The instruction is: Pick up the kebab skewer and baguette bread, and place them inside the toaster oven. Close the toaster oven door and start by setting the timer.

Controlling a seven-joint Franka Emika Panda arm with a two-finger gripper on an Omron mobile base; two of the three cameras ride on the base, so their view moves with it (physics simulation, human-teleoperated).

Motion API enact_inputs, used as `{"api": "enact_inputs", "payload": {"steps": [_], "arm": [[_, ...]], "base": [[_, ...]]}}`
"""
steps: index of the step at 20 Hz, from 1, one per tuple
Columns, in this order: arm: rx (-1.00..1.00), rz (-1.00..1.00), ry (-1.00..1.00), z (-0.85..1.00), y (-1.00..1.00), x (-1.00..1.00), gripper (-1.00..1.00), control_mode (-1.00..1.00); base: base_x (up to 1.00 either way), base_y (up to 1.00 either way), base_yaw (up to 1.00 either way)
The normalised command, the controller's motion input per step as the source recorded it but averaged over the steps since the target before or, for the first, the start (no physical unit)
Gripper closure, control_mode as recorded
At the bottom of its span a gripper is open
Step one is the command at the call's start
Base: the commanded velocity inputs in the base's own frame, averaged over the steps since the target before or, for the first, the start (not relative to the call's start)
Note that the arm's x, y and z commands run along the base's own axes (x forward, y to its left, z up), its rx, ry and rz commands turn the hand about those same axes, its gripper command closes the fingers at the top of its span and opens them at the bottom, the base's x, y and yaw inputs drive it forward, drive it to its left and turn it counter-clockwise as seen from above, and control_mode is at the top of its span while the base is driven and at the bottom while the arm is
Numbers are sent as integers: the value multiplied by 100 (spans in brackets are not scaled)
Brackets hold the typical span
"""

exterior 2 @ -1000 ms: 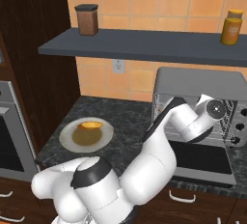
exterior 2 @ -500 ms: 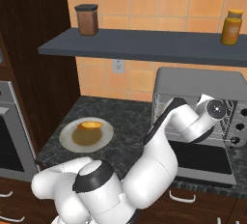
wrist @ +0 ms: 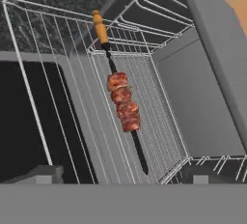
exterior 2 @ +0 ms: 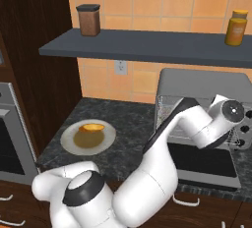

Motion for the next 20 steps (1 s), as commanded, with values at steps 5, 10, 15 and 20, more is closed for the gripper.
{"api": "enact_inputs", "payload": {"steps": [5,10,15,20], "arm": [[3,-33,22,46,3,-100,-100,-100],[3,-43,20,37,71,-84,-100,-100],[0,-25,14,14,100,-30,-100,-100],[4,-2,5,0,100,3,-100,-100]], "base": [[0,0,0],[0,0,0],[0,0,0],[0,0,0]]}}
